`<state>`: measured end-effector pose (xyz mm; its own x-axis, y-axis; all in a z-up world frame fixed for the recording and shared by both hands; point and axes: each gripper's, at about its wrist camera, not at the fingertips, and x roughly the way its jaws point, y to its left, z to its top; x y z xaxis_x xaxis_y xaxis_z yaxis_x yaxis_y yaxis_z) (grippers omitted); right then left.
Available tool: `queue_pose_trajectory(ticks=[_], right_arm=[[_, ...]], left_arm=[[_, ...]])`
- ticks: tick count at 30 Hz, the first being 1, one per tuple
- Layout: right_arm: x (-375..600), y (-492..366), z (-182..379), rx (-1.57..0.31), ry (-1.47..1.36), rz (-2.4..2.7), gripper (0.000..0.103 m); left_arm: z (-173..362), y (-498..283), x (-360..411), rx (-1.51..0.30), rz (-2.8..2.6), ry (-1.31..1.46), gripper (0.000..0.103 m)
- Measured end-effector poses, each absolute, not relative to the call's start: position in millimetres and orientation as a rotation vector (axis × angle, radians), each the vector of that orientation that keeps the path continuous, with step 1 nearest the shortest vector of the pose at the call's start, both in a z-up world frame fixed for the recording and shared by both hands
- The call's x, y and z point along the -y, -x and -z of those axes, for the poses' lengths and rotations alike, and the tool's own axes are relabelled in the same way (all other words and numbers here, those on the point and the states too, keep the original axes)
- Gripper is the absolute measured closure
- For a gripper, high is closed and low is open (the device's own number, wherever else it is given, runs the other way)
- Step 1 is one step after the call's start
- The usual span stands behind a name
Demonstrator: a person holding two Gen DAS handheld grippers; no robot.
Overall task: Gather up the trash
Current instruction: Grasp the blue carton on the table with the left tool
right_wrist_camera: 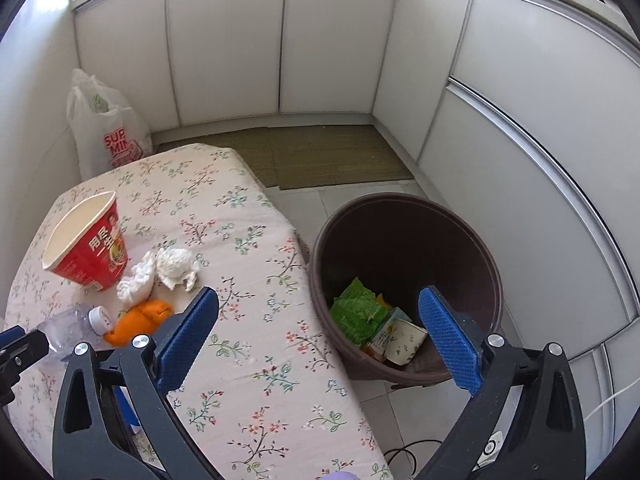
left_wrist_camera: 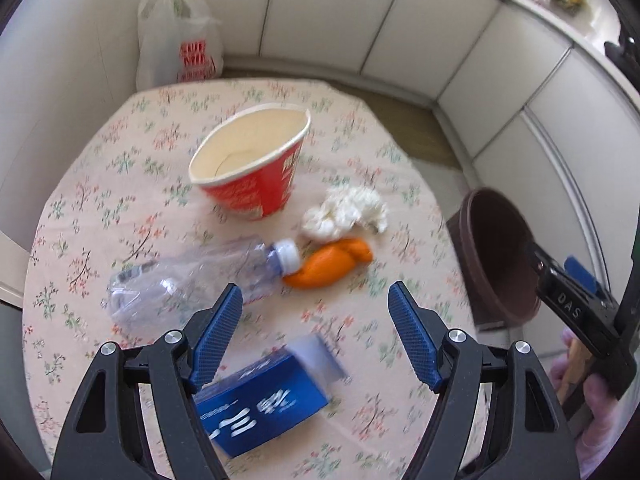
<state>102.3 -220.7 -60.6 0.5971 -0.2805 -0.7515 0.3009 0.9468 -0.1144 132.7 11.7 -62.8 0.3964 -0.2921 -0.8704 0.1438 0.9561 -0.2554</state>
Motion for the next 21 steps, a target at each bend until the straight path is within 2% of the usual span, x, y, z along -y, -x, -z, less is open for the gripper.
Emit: queue_pose_trajectory(ticks=[4, 11, 21], right_arm=[[208, -103, 63, -0.878, 0.026, 0.309, 0.007], [220, -107, 68, -0.909, -0.049, 0.327, 0.007], [219, -107, 75, -0.935, -0.067, 0.318, 0.007]], left_arm=[[79, -118, -5, -1.256, 0.39, -0.073, 0.028], [131, -81, 14, -1.319, 0.451, -0.437, 0.027], [156, -78, 24, -1.312, 0.438, -0.544, 0.027]])
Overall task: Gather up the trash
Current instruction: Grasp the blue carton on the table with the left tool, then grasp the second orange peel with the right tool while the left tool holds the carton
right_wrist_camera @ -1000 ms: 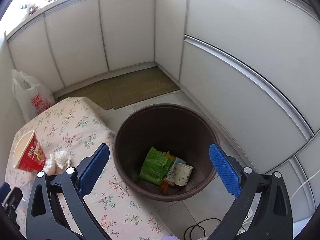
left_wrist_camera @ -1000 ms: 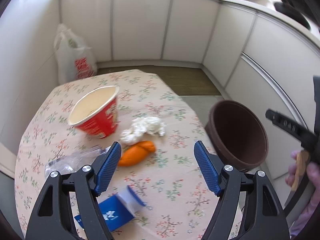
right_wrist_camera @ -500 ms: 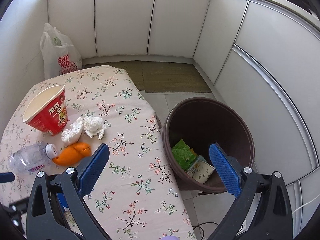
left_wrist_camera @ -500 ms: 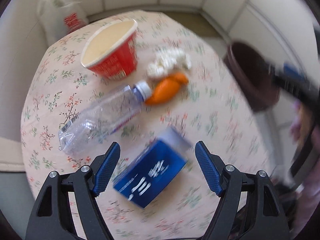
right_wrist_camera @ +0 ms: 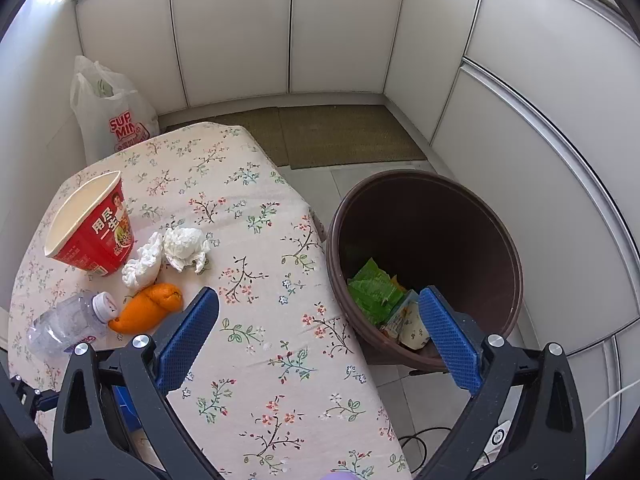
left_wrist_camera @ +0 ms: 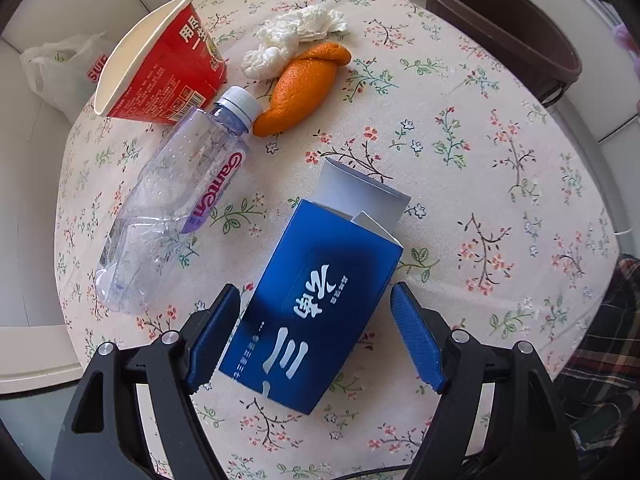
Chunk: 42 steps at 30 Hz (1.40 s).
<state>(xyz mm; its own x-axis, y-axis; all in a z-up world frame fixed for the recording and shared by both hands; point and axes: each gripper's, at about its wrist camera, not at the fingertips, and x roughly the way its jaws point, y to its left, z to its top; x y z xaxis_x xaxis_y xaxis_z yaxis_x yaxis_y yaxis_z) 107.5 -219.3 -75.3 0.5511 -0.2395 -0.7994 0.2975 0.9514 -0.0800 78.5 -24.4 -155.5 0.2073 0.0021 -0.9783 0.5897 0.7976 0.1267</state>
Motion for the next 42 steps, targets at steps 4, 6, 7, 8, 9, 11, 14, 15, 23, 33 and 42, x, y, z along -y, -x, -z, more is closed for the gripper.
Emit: queue_pose_trajectory(ticks=[4, 6, 7, 8, 9, 11, 14, 15, 23, 33, 42], right_arm=[[219, -110, 78, -0.951, -0.075, 0.312, 0.007], [217, -112, 81, -0.959, -0.08, 0.305, 0.007], [215, -113, 82, -0.965, -0.084, 0.299, 0.007], [215, -114, 84, -0.972, -0.089, 0.293, 0.007], [213, -115, 86, -0.981, -0.098, 0.285, 0.007], [211, -118, 90, -1.005, -0.137, 0.263, 0.007], [209, -125, 102, -1.057, -0.235, 0.211, 0.007], [208, -127, 107, -1.076, -0.272, 0.194, 0.007], [178, -152, 149, -1.206, -0.482, 0.103, 0.018], [124, -176, 172, -1.21, -0.423, 0.151, 0.038], [106, -184, 181, -1.213, -0.435, 0.156, 0.037]], left_arm=[[163, -79, 32, -1.314, 0.437, -0.554, 0.032], [164, -81, 31, -1.322, 0.446, -0.534, 0.044], [162, -81, 31, -1.322, 0.451, -0.516, 0.046], [160, -81, 31, -1.322, 0.455, -0.5, 0.047], [157, -81, 30, -1.32, 0.462, -0.478, 0.047], [148, -79, 28, -1.302, 0.478, -0.429, 0.047], [125, -79, 20, -1.248, 0.489, -0.33, 0.047], [114, -79, 15, -1.222, 0.485, -0.294, 0.047], [32, -97, -61, -0.962, 0.326, 0.065, 0.047], [2, -102, -94, -0.835, 0.249, 0.195, 0.047], [5, -101, -102, -0.84, 0.228, 0.197, 0.047]])
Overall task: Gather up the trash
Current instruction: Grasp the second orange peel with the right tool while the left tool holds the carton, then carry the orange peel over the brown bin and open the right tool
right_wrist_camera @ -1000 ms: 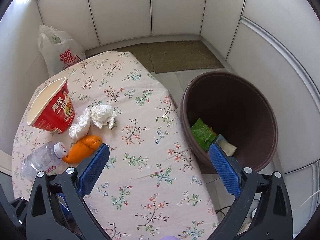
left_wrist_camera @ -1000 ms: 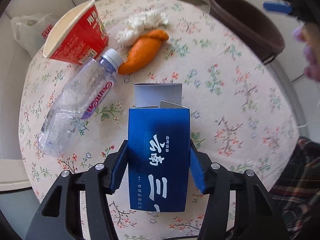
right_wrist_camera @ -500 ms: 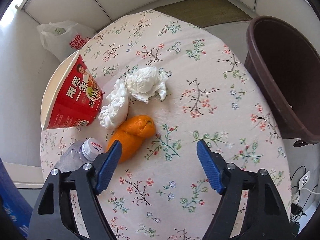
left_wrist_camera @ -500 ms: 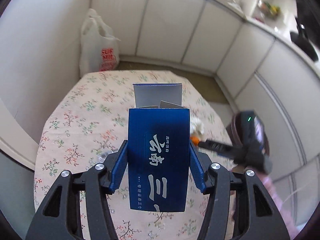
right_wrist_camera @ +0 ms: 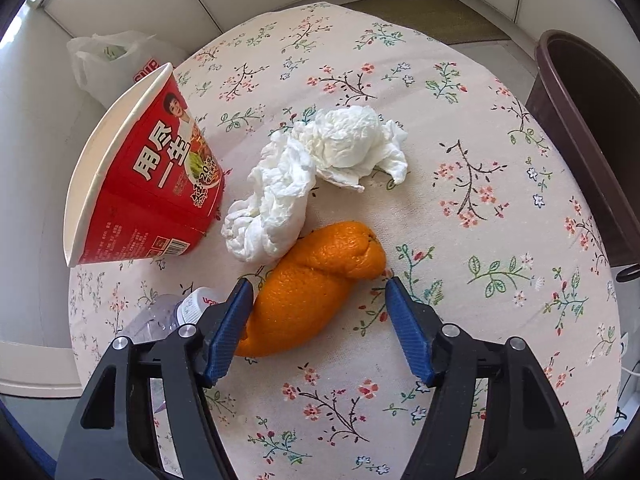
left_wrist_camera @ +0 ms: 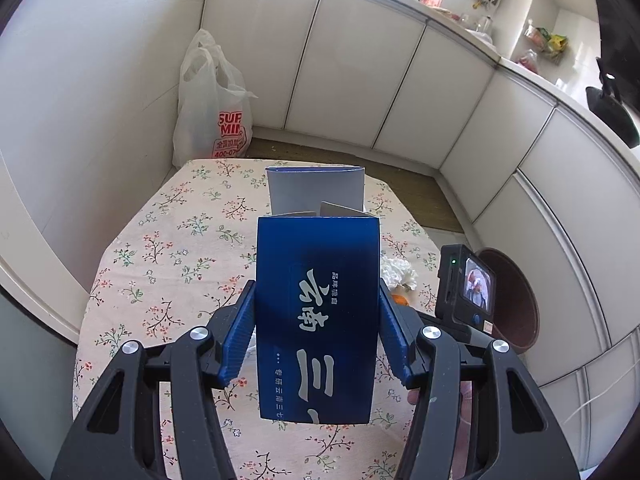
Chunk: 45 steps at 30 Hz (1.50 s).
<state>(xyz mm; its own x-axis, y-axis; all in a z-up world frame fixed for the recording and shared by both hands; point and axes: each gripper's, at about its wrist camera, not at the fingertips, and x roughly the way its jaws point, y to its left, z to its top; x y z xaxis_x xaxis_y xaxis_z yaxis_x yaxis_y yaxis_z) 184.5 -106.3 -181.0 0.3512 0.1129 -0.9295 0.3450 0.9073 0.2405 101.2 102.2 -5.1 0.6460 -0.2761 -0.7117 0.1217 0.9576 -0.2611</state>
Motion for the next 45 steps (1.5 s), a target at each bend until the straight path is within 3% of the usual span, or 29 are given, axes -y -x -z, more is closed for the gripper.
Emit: queue_pose_trajectory(ticks=[1, 3, 14, 32, 45], right_arm=[[102, -185, 181, -1.207, -0.417, 0.155, 0.037], [96, -187, 180, -1.196, -0.378, 0.146, 0.056], [112, -179, 171, -1.174, -0.4, 0.101, 0.076], [216, -126, 61, -0.883, -0.391, 0.131, 0.079], [338, -89, 54, -0.767, -0.413, 0.454, 0.076]], left_arm=[[5, -101, -103, -0.84, 0.224, 0.198, 0.047], [5, -100, -104, -0.842, 0.219, 0.201, 0.047], [4, -98, -103, -0.825, 0.212, 0.216, 0.047], [1, -103, -70, -0.791, 0.259, 0.227, 0.047], [10, -111, -17, -0.796, 0.317, 0.194, 0.047]])
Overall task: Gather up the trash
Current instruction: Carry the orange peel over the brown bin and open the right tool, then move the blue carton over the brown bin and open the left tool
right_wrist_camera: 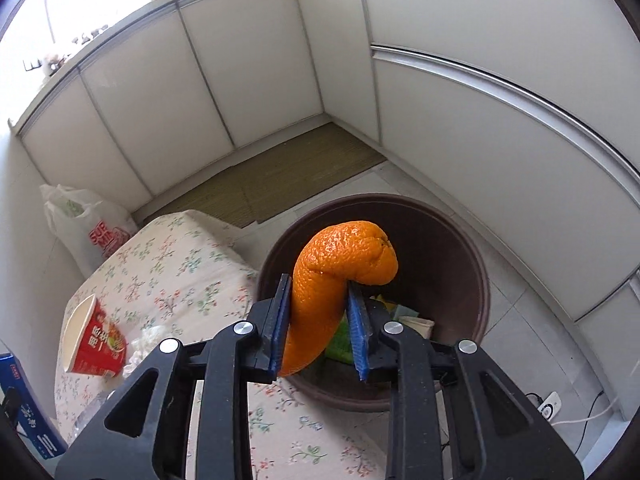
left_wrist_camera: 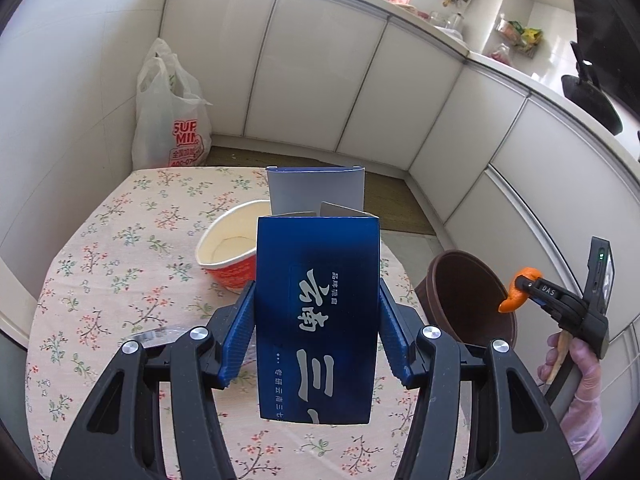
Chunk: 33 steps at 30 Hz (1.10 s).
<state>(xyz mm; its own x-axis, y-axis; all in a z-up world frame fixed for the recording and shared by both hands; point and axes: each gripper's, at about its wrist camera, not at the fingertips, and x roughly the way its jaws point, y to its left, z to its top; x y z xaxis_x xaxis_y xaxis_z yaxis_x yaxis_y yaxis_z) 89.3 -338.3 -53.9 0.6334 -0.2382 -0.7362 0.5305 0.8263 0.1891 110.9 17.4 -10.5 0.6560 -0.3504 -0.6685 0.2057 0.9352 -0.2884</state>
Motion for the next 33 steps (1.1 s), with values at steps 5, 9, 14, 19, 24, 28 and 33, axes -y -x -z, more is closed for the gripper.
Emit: queue_pose_trajectory(ticks=[5, 9, 14, 19, 24, 28, 33], right_arm=[[369, -70, 49, -0.713, -0.407, 0.581, 0.023], [378, -55, 36, -0.658, -0.308, 0.688, 0.007], [393, -40, 27, -0.634, -0.23, 0.78, 0.007], [416, -25, 22, -0.644, -0.249, 0.8, 0.007], [444, -15, 21, -0.651, -0.317, 0.82, 0.007], [459, -11, 21, -0.661, -0.347, 0.844, 0.007], [468, -10, 27, -0.689, -0.372, 0.856, 0.007]], left_arm=[[16, -113, 11, -0.796, 0.355, 0.188, 0.047], [19, -116, 41, -0.802, 0.405, 0.19, 0.047], [27, -122, 89, -0.823, 0.482, 0.218, 0.047], [34, -131, 149, -0.842, 0.555, 0.211, 0.047], [39, -147, 212, -0.886, 0.63, 0.231, 0.047], [39, -154, 255, -0.905, 0.669, 0.211, 0.047], [42, -162, 289, -0.943, 0.697, 0.192, 0.046]])
